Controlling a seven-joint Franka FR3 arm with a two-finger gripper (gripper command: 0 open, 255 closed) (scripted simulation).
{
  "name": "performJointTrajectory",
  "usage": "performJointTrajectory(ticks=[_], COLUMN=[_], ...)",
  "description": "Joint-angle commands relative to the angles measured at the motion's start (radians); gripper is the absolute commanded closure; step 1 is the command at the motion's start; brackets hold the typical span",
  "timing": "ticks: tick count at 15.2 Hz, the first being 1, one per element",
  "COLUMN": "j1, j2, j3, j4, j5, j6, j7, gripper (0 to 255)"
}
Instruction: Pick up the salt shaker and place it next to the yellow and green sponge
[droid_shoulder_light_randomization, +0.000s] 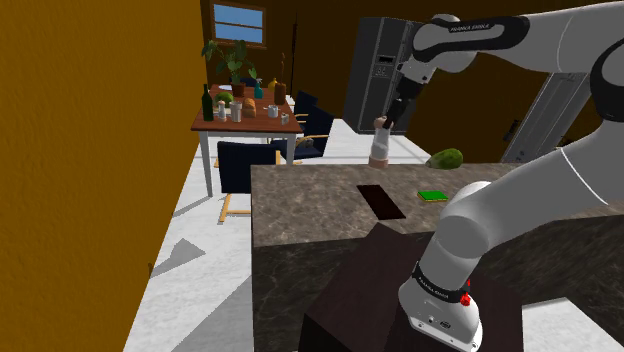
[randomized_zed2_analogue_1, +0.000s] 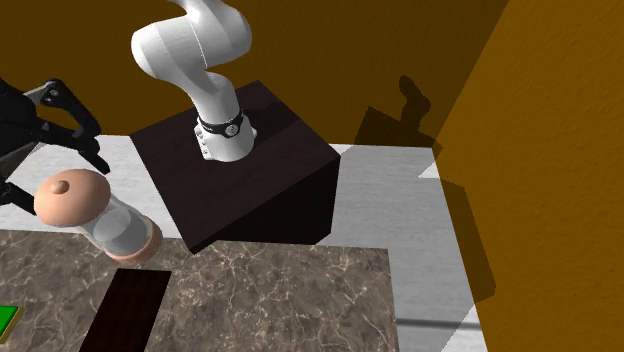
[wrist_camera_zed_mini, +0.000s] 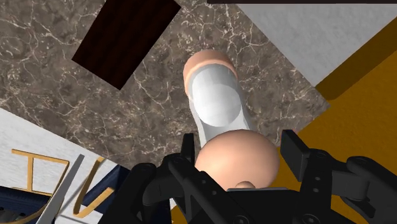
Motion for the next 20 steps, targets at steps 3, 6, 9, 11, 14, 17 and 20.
performJointTrajectory(ticks=[3,6,9,11,14,17,20], j1=[-0.036,-0.057,-0.072,-0.077,-0.078,-0.067,-0.040], j2=[-0.025,-0.030,-0.024,-0.016,0.006,0.037,0.077], j3=[-0.066,-0.122,-0.183,-0.227,-0.299,-0.379,-0.474], j4=[0.013,0.037,0.071,0.099,0.150,0.209,0.278], j5=[-0.037,-0.062,-0.083,-0.095,-0.109,-0.115,-0.112], j6=[-0.036,-0.062,-0.086,-0.101,-0.123,-0.142,-0.161], j7=[-0.084,-0.152,-0.223,-0.272,-0.347,-0.426,-0.508], gripper=[255,255,255,255,255,255,255])
